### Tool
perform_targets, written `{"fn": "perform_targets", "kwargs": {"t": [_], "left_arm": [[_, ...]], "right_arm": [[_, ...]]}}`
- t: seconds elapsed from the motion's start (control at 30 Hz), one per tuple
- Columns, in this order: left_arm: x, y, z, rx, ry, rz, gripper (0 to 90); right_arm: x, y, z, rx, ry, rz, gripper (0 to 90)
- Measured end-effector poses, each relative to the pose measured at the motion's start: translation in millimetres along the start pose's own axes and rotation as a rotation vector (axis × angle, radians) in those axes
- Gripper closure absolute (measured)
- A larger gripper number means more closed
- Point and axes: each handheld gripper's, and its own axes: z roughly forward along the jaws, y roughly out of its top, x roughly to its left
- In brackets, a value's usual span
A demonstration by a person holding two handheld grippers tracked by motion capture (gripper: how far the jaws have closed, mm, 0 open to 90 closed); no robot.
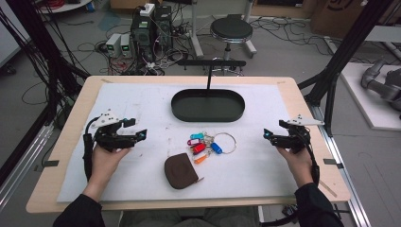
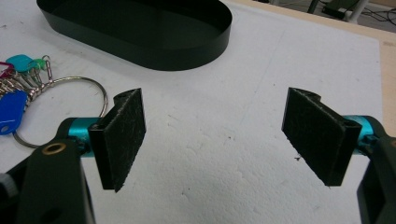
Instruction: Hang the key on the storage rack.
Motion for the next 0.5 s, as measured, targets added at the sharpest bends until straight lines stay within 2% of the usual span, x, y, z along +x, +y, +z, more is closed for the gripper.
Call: {"fn": "perform_targets", "kwargs": {"t": [0.5], "left_arm": [[-0.8, 0.1, 1.2, 0.006, 0.005, 0.001, 29.3]], "right_arm": [[-3.1, -2.5, -0.9, 0.004, 0.003, 0.017, 22.1]]}}
